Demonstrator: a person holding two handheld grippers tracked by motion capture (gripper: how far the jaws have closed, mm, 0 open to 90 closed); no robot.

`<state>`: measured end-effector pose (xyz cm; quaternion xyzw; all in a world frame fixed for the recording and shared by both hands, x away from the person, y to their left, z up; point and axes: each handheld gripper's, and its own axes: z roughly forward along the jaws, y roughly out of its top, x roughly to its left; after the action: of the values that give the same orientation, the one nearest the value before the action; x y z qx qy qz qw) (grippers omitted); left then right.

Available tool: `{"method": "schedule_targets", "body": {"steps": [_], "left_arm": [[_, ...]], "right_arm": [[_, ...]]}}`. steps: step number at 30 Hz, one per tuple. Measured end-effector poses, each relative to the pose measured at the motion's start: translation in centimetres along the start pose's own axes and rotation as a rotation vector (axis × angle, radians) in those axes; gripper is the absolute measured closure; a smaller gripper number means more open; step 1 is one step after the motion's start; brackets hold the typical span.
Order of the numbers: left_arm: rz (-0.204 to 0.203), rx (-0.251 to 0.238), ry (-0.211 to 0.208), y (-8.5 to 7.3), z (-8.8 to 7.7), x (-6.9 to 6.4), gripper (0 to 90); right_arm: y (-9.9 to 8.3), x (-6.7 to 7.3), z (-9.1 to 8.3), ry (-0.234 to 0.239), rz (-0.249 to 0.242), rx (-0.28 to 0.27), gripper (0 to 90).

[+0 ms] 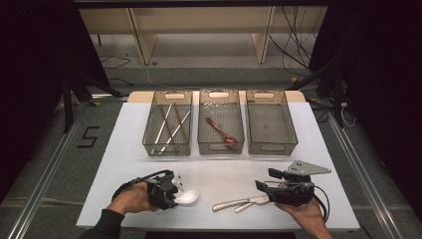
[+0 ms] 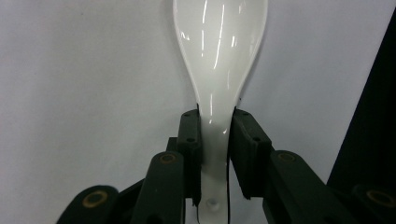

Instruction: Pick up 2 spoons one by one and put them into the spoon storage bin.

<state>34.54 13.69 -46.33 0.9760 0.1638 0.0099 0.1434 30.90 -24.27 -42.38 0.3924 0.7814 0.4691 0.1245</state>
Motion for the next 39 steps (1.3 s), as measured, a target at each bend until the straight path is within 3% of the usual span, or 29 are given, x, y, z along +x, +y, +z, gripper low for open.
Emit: {"method": "schedule_targets", "body": {"steps": [8, 18, 21, 33, 35, 37, 39], "left_arm": [[-0.067, -0.036, -0.003, -0.12, 0.02, 0.32, 74.6], [-0.094, -0.026, 0.002, 0.16, -0.11, 0.26, 75.2], [-0.124, -0.049, 0.005, 0.17, -0.12, 0.31, 75.4], [-0.162, -0.046, 0.007, 0.08, 0.09, 0.51, 78.0], [-0.171, -0.063, 0.043, 0.03, -0.24, 0.62, 83.4], [-0.178, -0.059, 0.016, -0.06, -0.39, 0.86, 85.3], [-0.169, -0.060, 0.024, -0.04, -0.09, 0.63, 85.4]], "right_arm": [[0.01, -0.09, -0.09, -0.005, 0.001, -0.005, 34.6], [0.01, -0.15, -0.17, -0.005, 0.001, -0.010, 34.9], [0.01, -0.16, -0.19, -0.005, 0.004, -0.009, 35.0], [0.02, -0.19, -0.24, -0.004, 0.010, -0.012, 35.1], [0.02, -0.20, -0.24, -0.003, 0.011, -0.012, 35.1], [0.02, -0.19, -0.23, -0.003, 0.011, -0.012, 35.1], [0.02, -0.21, -0.20, -0.002, 0.011, -0.011, 35.1]]}}
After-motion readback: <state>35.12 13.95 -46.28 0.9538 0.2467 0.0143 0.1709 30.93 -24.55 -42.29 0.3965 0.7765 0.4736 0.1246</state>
